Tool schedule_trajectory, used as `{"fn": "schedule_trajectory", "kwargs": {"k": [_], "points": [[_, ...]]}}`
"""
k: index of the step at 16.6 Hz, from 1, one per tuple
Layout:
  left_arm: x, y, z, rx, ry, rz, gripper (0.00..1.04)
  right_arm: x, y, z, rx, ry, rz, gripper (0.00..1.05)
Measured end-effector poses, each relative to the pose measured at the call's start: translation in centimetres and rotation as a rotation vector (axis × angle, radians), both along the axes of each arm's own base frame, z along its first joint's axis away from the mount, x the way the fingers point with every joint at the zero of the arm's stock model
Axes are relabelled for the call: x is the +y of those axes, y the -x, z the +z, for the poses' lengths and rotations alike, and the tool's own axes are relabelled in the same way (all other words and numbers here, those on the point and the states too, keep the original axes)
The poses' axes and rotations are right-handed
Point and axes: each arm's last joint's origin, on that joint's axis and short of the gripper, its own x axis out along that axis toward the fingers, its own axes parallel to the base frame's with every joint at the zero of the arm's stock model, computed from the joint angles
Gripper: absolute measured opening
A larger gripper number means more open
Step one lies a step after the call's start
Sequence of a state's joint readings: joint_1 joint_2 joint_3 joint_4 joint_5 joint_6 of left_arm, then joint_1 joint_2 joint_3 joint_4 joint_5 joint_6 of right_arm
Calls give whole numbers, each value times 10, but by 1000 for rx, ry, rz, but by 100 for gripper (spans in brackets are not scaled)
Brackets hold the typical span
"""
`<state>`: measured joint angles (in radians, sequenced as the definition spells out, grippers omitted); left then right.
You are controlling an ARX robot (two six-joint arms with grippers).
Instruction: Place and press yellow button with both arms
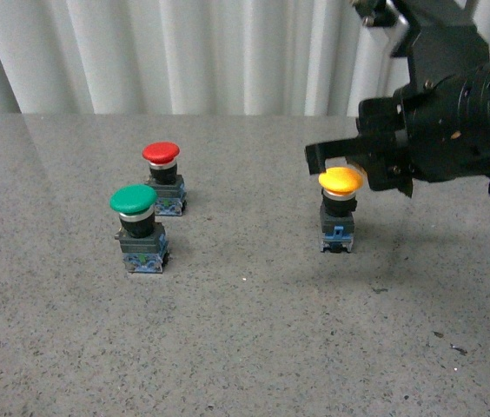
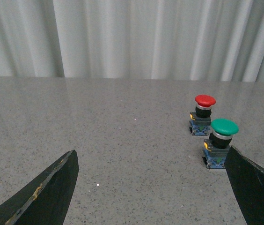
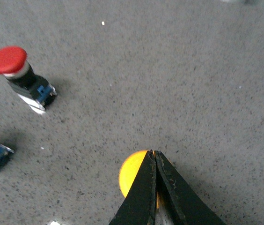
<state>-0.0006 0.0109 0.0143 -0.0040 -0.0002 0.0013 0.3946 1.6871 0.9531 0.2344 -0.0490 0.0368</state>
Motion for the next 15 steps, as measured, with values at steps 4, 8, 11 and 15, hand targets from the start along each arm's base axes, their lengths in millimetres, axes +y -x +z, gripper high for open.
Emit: {"fn": "schedule_trajectory", "kwargs": {"k": [4, 8, 11, 15], "points": [[0, 0, 0, 0, 0, 0, 98, -12, 86, 103, -281, -300, 77, 2], [0, 0, 0, 0, 0, 0, 98, -108, 177, 49, -519, -79, -434, 2], [0, 0, 0, 0, 0, 0, 98, -112, 180, 43, -523, -77, -430, 2], [0, 0, 0, 0, 0, 0, 98, -116, 183, 31, -507, -66, -430, 2]]}}
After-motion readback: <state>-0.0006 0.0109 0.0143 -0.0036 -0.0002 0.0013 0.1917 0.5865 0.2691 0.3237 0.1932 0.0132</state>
